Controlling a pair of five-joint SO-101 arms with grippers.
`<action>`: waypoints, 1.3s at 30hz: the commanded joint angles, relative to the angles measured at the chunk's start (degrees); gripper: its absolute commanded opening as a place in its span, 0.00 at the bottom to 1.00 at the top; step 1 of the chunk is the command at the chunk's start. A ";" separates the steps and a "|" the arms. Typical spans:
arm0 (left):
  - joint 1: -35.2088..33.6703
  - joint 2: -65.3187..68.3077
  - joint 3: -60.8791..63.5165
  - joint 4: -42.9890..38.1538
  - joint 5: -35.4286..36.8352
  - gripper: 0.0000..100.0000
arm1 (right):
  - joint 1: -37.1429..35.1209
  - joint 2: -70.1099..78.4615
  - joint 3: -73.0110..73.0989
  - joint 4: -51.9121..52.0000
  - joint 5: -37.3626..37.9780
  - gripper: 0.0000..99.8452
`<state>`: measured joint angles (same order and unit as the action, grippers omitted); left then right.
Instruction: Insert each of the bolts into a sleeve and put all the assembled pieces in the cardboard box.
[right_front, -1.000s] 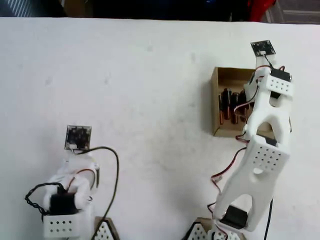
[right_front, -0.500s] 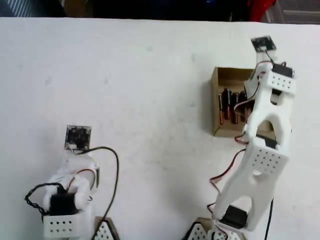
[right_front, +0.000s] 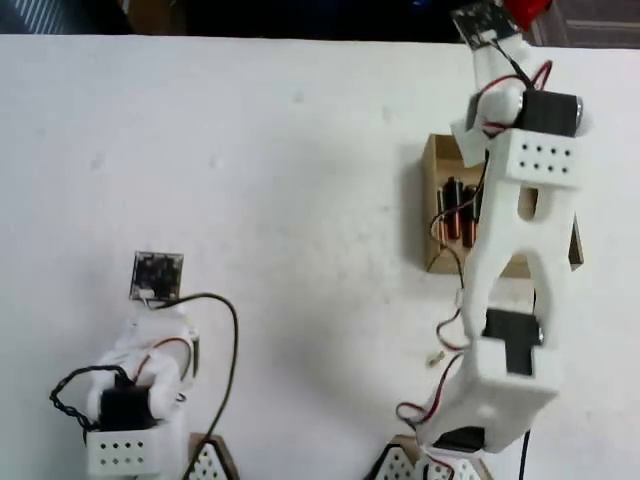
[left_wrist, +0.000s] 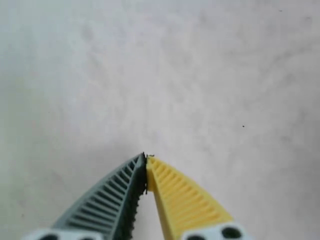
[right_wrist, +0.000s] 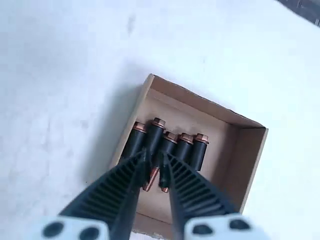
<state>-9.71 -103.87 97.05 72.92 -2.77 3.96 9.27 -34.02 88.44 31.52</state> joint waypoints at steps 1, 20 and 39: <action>2.33 -0.48 -0.09 -0.70 -0.18 0.02 | -2.77 -9.45 -2.11 2.59 0.44 0.02; 6.46 -0.40 -0.09 0.70 -0.18 0.02 | -8.75 -36.88 1.14 12.53 -6.95 0.02; 6.46 -0.40 -0.09 0.70 -0.18 0.02 | -8.40 -82.51 51.69 -0.04 -8.70 0.02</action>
<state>-3.74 -103.87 97.05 73.10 -2.77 -4.48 -68.70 12.66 90.46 22.99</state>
